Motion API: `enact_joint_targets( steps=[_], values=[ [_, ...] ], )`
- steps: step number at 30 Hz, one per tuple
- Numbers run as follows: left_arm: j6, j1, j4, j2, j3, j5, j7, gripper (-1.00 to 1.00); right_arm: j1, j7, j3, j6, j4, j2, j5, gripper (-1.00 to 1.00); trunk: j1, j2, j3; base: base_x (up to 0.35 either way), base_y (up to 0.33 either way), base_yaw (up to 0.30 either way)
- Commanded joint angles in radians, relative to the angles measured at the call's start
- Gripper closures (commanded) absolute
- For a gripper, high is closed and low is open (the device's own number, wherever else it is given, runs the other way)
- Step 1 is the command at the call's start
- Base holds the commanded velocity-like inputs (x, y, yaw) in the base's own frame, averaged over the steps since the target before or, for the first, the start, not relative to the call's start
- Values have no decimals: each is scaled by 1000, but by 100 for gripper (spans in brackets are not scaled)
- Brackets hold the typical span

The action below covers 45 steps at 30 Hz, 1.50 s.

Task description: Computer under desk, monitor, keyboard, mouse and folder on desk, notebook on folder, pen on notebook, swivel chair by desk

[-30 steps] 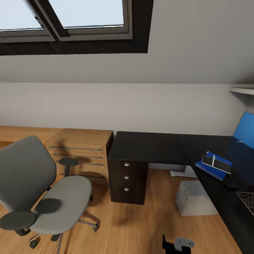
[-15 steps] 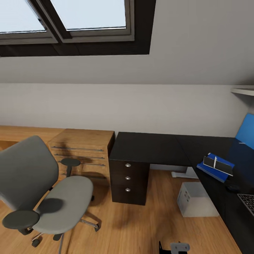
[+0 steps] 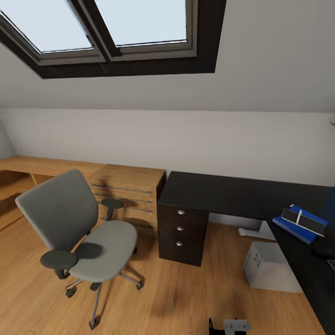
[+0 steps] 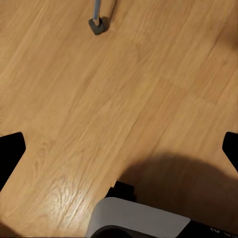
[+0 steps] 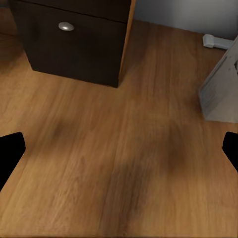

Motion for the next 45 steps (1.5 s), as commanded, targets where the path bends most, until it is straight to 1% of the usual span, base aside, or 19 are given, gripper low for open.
enact_joint_targets(
  steps=[1,8,13,19,22,23,24,25,26,27,28,30,31,32,34,37,38,40,45],
  values=[
    [-4,-1,-1,1,-9,7,6,-100,-1,-5,-7,-4,1,-1,16,-100,0,-1,-1,-29,-153,279],
    [-9,-1,-1,5,-9,7,6,-100,2,-5,-7,-16,2,-2,65,-100,0,-1,-1,-10,-63,279],
    [-11,-1,-1,8,-8,7,6,-100,5,-5,-7,-31,2,-3,77,-100,0,-1,-1,-2,-10,280],
    [-13,-1,-1,12,-6,8,7,-100,5,-5,-7,-34,3,-4,78,-100,0,-1,-1,0,-1,280],
    [-34,-1,8,15,-2,9,7,-100,5,-5,-7,-35,3,-6,77,-100,0,-1,-1,0,0,280],
    [-122,-1,49,25,-1,10,7,-100,13,-6,-7,-38,2,-6,78,-100,0,-1,-1,0,0,280],
    [-164,-1,66,26,-2,11,7,-100,21,-6,-7,-39,2,-7,78,-100,0,-1,-1,0,0,280],
    [-187,-1,76,26,-2,11,7,-100,25,-6,-7,-41,1,-8,79,-100,0,-1,-1,0,0,280],
    [-233,-1,100,27,-3,10,7,-100,35,-6,-7,-50,1,-11,79,-100,0,-1,-1,0,0,280],
    [-351,-1,177,26,-5,8,6,-100,70,-6,-7,-111,1,-29,79,-100,0,-1,-1,0,0,279],
    [-393,-1,205,25,-7,6,5,-100,88,-5,-7,-148,1,-40,79,-100,0,-1,-1,0,0,279],
    [-434,-1,229,24,-7,6,0,-100,105,-5,-7,-186,2,-49,78,-100,0,-1,-1,0,0,280],
    [-516,-1,265,22,-9,5,-16,-100,130,-6,-7,-253,2,-63,78,-100,0,-1,-1,0,0,279],
    [-537,-1,273,21,-9,5,-21,-100,135,-6,-7,-268,2,-65,78,-100,0,-1,-1,0,0,279],
    [-622,-1,299,18,-10,5,-37,-100,145,-5,-7,-310,3,-68,77,-100,0,-1,-1,0,0,279],
    [-698,0,312,12,-10,5,-46,-100,149,-6,-7,-330,3,-68,77,-100,0,-1,-1,0,0,280],
    [-756,12,317,10,-11,5,-50,-100,151,-6,-7,-339,3,-67,76,-100,0,-1,-1,0,0,279],
    [-778,20,318,8,-11,5,-50,-100,152,-6,-7,-340,4,-64,75,-100,0,-1,-1,0,0,279],
    [-794,27,320,-2,-12,5,-52,-100,153,-6,-7,-340,4,-56,74,-100,0,-1,-1,0,0,280]
  ],
)
